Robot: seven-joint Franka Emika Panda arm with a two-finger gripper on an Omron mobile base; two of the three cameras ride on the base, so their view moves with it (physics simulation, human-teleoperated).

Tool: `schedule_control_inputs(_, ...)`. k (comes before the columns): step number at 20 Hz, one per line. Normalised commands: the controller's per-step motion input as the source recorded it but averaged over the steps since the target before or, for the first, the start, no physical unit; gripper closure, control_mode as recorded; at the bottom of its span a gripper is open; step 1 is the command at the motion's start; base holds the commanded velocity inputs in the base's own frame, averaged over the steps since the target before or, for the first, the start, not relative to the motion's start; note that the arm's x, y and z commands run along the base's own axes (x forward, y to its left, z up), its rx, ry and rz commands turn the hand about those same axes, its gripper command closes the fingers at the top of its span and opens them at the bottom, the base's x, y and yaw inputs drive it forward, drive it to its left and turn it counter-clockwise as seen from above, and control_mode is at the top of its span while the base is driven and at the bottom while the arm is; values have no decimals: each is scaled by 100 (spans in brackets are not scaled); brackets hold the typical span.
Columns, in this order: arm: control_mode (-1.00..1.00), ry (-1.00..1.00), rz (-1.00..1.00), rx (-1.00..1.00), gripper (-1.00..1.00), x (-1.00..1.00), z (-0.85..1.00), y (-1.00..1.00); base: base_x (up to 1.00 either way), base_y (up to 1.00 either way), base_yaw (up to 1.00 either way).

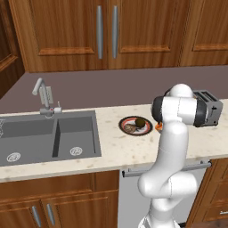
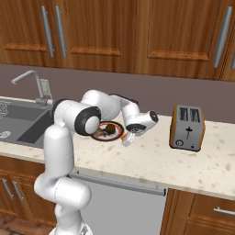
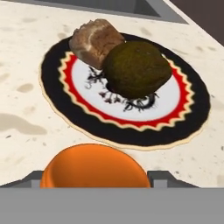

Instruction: Pick the avocado and bread from the counter and place them on the plate. Then pick the jam from the cabinet and place it next to the plate. Lastly close the cabinet door.

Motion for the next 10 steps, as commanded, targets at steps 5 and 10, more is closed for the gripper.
schedule_control_inputs(5, -100, -1, 9, -6, -100, -16, -33, -27, 0, 0, 0)
schedule_control_inputs(10, -100, -4, 11, -9, -100, -25, -35, -33, 0, 0, 0)
